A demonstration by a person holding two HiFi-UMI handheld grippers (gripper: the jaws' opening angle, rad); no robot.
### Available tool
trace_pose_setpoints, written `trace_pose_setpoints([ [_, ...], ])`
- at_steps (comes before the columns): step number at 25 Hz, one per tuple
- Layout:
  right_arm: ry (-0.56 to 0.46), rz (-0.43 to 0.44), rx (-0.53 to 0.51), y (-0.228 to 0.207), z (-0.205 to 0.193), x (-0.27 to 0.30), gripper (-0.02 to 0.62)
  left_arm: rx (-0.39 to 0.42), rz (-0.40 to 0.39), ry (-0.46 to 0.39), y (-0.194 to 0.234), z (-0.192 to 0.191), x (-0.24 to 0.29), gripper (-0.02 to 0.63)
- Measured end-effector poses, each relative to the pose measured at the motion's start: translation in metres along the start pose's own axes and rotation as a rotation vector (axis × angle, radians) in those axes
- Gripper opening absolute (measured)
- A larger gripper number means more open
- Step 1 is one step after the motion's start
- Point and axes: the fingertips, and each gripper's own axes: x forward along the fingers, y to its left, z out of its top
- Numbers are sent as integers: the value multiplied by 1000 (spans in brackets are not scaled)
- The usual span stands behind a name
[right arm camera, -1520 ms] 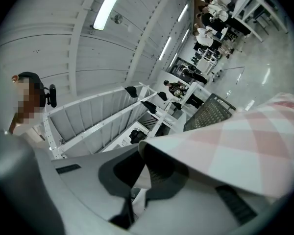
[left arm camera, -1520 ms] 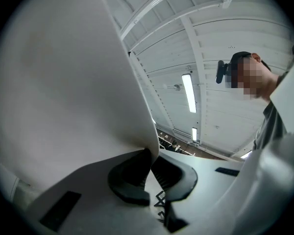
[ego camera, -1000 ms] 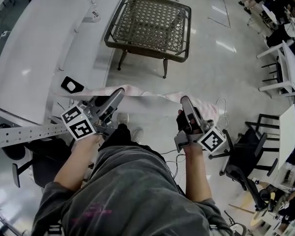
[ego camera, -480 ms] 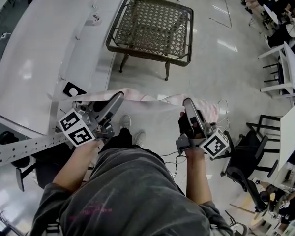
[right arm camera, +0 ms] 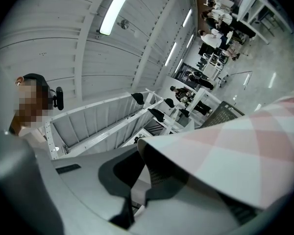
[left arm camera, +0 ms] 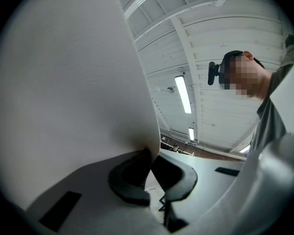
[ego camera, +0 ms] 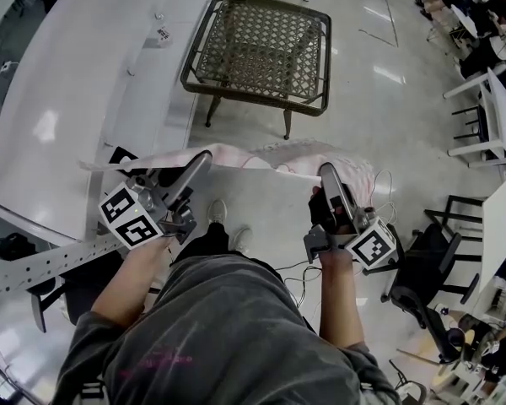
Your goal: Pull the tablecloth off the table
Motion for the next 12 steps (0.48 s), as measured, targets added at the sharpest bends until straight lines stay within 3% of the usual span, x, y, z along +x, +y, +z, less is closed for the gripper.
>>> trace_pose_setpoints([
  [12,-5,-15,-10,-2,5,2,6,5,0,-13,-1,4,4,2],
])
